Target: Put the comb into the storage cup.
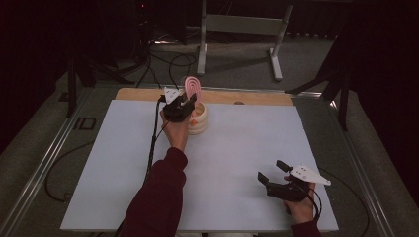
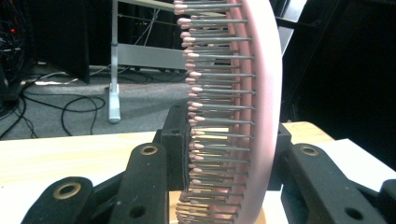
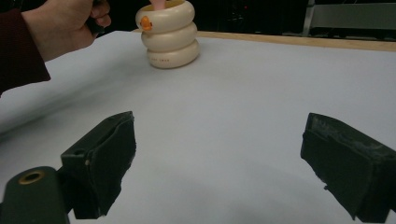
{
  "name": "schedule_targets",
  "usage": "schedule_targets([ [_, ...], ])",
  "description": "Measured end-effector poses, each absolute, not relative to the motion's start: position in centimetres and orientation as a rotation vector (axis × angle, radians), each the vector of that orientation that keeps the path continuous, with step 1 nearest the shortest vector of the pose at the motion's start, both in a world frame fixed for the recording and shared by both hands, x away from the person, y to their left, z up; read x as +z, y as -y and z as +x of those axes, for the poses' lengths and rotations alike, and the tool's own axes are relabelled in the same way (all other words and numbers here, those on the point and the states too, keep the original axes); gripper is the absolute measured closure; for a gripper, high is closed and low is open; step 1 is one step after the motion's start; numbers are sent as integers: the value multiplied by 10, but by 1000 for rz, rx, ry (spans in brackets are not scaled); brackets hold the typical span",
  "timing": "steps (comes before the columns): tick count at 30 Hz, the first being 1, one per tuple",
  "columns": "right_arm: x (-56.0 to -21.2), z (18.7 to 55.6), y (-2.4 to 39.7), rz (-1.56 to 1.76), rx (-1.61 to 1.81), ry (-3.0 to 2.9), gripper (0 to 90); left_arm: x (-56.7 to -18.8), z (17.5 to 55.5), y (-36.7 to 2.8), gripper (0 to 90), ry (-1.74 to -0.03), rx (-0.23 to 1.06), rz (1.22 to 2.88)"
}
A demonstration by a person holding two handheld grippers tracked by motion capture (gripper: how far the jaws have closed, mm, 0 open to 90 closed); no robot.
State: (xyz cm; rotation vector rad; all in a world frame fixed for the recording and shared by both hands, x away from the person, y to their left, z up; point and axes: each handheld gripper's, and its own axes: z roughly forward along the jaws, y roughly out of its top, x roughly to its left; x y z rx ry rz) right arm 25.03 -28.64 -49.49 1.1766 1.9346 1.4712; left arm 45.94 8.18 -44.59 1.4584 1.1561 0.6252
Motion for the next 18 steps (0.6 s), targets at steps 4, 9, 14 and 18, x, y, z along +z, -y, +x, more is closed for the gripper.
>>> schedule_targets([
  [4, -495, 250, 287, 1175, 1472, -1930, 102, -448, 459, -80, 642, -1156, 614, 1446],
  [9, -495, 250, 287, 1178, 1471, -1932, 102, -451, 458, -81, 638, -1163, 595, 1421],
  [14, -495, 250, 286, 1171, 1467, -1939, 102, -452, 456, -83, 631, -1150, 581, 1424],
  [18, -495, 250, 285, 1175, 1469, -1940, 102, -452, 456, -87, 623, -1137, 542, 1435],
])
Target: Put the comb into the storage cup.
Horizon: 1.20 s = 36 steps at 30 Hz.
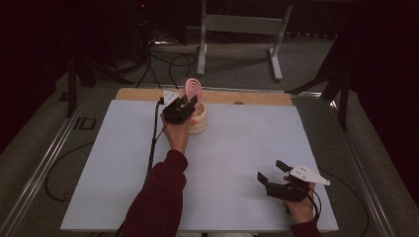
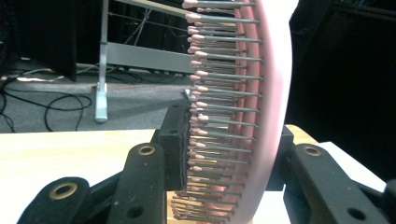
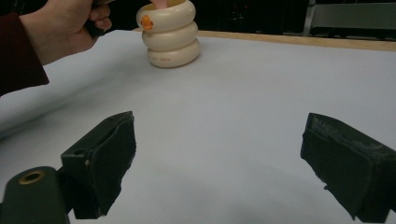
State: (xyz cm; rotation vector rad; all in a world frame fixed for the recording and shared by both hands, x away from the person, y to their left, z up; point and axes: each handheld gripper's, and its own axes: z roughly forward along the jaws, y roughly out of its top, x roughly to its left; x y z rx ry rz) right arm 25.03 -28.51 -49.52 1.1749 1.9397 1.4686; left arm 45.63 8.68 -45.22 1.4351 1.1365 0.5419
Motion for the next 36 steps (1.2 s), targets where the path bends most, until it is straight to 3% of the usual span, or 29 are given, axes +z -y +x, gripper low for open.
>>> schedule_targets([
  [36, -496, 250, 278, 1154, 1464, -1962, 102, -452, 456, -115, 613, -1194, 548, 1511],
])
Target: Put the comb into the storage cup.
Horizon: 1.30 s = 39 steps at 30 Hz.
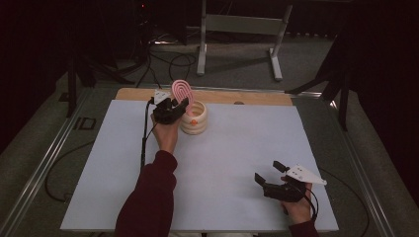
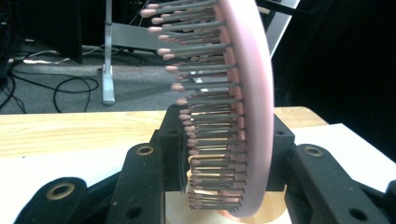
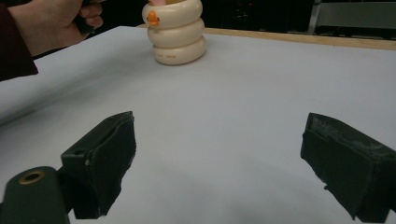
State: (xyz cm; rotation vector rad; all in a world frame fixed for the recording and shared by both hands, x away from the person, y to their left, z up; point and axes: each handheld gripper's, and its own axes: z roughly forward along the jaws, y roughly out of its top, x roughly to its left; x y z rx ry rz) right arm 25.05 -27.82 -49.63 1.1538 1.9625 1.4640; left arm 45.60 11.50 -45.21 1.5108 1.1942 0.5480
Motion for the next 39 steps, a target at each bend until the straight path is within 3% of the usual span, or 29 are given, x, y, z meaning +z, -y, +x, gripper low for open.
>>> schedule_targets([
  [18, -498, 251, 277, 1158, 1461, -1970, 103, -455, 454, -121, 533, -1204, 584, 1547],
  [39, -499, 251, 276, 1155, 1455, -1975, 102, -450, 445, -125, 288, -1191, 661, 1572],
])
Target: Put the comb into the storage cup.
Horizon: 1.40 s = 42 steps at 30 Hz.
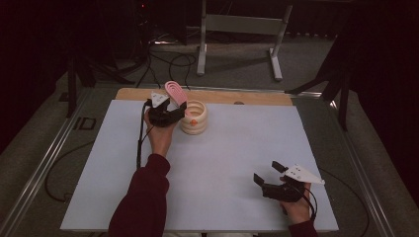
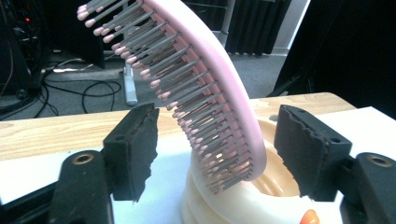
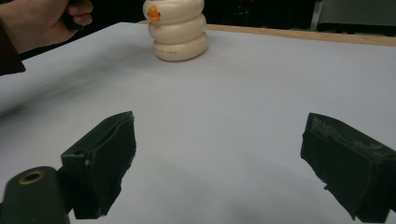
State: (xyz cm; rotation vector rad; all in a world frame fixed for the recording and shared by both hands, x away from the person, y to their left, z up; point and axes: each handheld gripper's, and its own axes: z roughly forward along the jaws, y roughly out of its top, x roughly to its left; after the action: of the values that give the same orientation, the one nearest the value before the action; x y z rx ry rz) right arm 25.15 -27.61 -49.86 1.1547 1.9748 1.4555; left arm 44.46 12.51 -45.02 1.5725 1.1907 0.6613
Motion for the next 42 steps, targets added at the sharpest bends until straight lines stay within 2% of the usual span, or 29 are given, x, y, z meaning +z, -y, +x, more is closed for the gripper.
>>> schedule_targets([
  [10, -498, 251, 276, 1151, 1458, -1973, 102, -444, 439, -130, 164, -1199, 694, 1587],
  [25, -498, 252, 276, 1152, 1460, -1973, 102, -440, 435, -134, 41, -1190, 680, 1669],
  [42, -499, 252, 277, 1156, 1455, -1969, 102, -428, 418, -139, 9, -1092, 674, 1753],
])
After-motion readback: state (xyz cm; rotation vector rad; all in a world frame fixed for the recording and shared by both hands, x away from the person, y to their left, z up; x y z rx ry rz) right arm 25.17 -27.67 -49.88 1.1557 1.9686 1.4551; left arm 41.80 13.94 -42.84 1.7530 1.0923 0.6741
